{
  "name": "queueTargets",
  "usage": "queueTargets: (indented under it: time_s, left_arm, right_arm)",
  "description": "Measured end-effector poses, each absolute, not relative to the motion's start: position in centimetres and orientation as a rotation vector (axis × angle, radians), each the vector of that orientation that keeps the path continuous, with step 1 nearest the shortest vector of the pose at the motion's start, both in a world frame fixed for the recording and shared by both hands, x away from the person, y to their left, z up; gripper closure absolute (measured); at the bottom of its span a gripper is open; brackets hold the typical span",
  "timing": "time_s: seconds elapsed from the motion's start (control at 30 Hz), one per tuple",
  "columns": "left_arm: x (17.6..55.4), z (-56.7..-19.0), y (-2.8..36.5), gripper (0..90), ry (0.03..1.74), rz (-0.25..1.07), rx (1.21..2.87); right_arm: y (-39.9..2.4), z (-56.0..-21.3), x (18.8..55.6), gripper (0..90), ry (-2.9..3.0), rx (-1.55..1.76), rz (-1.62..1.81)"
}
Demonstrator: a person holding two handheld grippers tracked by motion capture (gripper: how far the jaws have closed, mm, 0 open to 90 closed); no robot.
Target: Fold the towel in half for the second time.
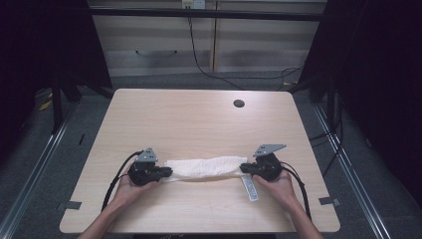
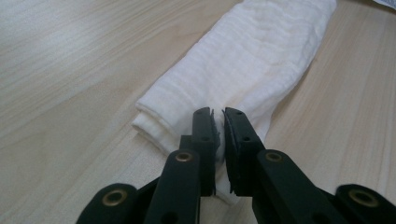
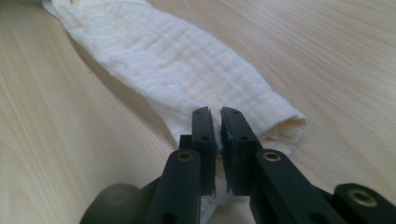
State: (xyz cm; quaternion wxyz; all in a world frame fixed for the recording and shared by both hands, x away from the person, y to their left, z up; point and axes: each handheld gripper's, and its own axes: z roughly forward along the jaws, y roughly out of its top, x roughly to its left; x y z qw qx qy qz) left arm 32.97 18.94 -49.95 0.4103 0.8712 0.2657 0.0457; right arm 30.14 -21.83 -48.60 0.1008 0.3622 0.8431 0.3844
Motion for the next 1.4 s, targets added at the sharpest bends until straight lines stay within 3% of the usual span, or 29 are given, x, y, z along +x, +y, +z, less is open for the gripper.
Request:
queueTargets:
  time_s: [0.4,0.97,1.4]
  left_arm:
    - [32.6,-49.6,18.8,75.4,0.671,0.106,2.188]
    - [31.2,-47.7,19.8,58.2,0.675,0.102,2.123]
    - [30.5,-44.9,23.3,42.9,0.791,0.144,2.032]
  right_arm:
    - [-21.9,-47.9,28.9,74.6,2.471,1.042,1.221]
    - [-21.2,-47.5,26.2,61.3,2.504,1.027,1.231]
    - [-25.3,-44.5,24.6,53.5,2.276,1.141,1.339]
